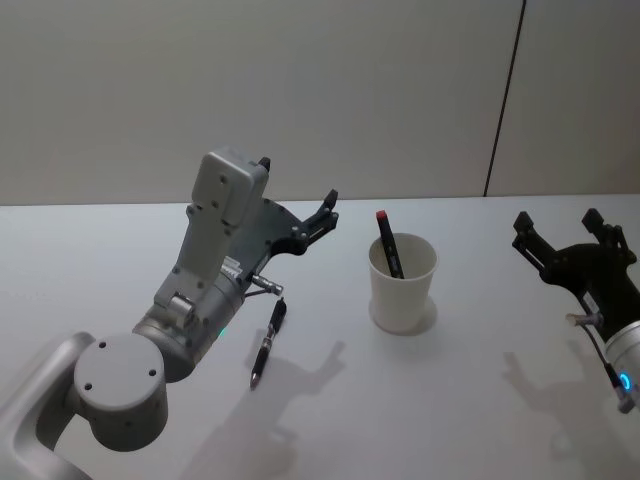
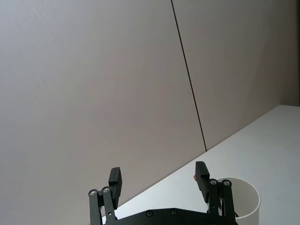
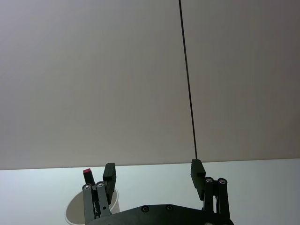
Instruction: Place the pen into the pen holder.
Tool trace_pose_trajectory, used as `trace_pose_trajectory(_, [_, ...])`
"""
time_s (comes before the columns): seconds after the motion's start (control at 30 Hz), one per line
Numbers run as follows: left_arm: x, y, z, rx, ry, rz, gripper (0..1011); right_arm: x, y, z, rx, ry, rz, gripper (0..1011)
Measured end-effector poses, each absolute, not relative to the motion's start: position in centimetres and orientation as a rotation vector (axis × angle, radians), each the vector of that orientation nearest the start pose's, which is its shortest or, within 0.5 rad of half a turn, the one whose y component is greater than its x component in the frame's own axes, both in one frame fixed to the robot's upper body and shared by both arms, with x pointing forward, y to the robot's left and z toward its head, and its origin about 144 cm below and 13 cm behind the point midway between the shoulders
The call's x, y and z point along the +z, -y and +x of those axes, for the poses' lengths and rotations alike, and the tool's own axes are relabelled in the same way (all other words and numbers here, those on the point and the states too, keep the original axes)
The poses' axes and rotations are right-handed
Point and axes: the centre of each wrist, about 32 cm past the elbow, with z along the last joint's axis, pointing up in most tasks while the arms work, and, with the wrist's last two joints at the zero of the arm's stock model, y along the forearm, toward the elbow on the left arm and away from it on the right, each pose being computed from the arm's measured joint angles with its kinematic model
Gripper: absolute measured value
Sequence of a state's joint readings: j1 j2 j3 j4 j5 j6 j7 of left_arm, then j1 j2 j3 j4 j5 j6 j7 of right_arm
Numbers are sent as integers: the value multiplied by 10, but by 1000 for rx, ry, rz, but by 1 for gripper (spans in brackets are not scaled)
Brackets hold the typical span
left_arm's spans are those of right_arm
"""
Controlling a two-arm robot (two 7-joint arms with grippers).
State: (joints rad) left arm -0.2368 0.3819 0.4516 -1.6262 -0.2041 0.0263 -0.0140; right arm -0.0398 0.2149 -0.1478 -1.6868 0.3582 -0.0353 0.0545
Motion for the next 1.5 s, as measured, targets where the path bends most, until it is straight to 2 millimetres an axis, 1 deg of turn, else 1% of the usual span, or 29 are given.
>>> trace_pose_trajectory(0.3, [1204, -202, 494, 1125, 188, 88, 1003, 1162, 237, 443, -1344, -68, 170, 1002])
trace_pose_trajectory(0.87, [1197, -206, 499, 1163, -68, 123, 1003, 1162, 237, 442, -1344, -70, 168, 1002])
trace_pose_trajectory(0.93, [1196, -206, 501, 1177, -119, 134, 1003, 1162, 237, 442, -1344, -70, 168, 1002])
trace_pose_trajectory(1.17, [1193, -205, 507, 1203, -215, 164, 1003, 1162, 237, 442, -1344, -70, 168, 1002])
trace_pose_trajectory(1.5, [1184, -202, 524, 1229, -348, 248, 1003, 1162, 237, 441, -1344, -70, 168, 1002])
